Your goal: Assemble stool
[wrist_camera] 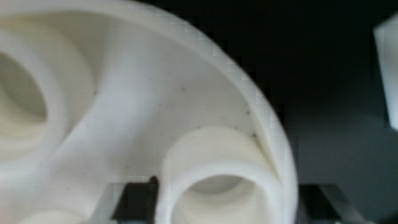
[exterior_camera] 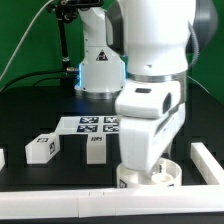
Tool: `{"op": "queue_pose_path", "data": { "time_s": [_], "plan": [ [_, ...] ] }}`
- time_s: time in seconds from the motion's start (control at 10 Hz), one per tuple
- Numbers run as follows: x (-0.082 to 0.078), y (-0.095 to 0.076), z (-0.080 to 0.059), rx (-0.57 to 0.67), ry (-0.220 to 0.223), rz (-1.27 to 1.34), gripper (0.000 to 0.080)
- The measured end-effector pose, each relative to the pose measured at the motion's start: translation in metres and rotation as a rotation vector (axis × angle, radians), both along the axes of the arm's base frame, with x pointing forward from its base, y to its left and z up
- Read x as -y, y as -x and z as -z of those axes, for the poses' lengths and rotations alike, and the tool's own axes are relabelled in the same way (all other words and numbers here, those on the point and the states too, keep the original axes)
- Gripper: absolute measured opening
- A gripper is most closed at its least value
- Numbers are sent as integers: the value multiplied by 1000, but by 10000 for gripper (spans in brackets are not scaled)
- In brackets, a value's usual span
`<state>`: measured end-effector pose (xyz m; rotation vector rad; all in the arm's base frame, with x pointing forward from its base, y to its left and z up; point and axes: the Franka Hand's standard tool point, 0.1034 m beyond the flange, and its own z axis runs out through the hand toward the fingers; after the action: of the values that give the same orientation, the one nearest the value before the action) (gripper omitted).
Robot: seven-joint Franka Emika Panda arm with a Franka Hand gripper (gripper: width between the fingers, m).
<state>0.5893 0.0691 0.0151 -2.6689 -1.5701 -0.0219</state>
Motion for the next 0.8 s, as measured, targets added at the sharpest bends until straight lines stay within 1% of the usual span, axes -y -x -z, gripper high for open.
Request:
{"op": "queue_pose_path", "data": {
  "time_s": [0.4,0.5,0.6,0.8],
  "plan": [
    [2,0,0,0,0,3,324],
    [-1,0,-1,0,-1,-2,324],
    [-11,0,-1,5,-7,-15,324],
    [-39,0,-1,11,-22,-62,324]
  ]
}}
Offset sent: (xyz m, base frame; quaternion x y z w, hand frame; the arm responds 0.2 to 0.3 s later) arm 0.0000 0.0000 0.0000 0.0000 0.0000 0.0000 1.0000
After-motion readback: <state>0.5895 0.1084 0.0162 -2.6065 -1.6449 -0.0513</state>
